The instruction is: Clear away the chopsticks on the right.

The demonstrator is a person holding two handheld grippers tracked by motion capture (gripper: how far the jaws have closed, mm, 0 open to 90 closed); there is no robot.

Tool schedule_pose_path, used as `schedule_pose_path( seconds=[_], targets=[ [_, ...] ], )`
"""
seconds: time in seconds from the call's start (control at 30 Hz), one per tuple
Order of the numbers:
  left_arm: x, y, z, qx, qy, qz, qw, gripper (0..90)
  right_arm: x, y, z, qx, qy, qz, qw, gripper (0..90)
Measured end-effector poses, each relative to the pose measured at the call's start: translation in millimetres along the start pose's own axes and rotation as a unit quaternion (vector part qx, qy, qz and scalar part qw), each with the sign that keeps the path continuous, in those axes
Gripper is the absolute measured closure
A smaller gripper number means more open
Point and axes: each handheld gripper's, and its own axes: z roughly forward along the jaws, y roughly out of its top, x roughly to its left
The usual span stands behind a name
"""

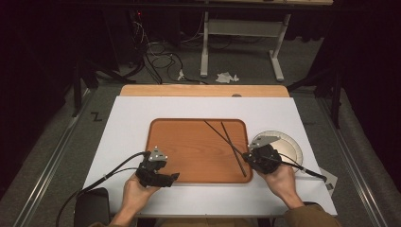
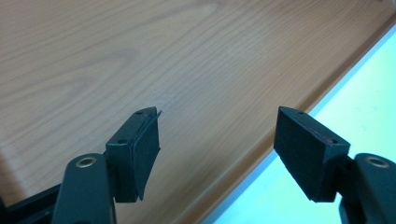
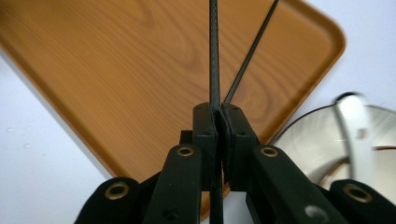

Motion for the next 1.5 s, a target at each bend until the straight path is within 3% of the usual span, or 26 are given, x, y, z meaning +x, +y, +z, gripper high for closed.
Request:
schedule_pose_path(
  seconds=[0.37, 0.9, 1.17, 1.27, 1.4, 1.5],
  targets=[
    [0.3, 0.4, 1.6, 0.000, -0.002, -0.003, 1.0000, 31.0, 8.5, 1.2, 35.7, 0.048, 0.000, 0.005, 0.9988, 85.8],
    [-0.1, 1.6, 0.6, -0.010, -0.001, -0.006, 0.9999, 31.1, 17.8, -1.4, 54.1, 0.082, 0.013, 0.005, 0.9966, 85.4],
    [-0.2, 1.9, 1.5, -0.004, 0.001, -0.003, 1.0000, 30.5, 17.3, -1.4, 55.8, 0.086, 0.012, -0.006, 0.9962, 79.5],
    [0.2, 2.2, 1.5, -0.002, 0.000, 0.000, 1.0000, 30.6, 17.1, -0.1, 53.1, 0.072, 0.012, -0.004, 0.9973, 78.4],
    [0.1, 2.8, 3.4, -0.001, -0.001, -0.003, 1.0000, 30.7, 20.4, 2.9, 48.8, 0.043, 0.023, -0.026, 0.9985, 83.1],
    [-0.9, 2.4, 3.2, -0.002, 0.000, -0.002, 1.0000, 30.7, 29.4, 3.6, 55.7, 0.055, 0.031, -0.053, 0.9966, 85.8]
  ],
)
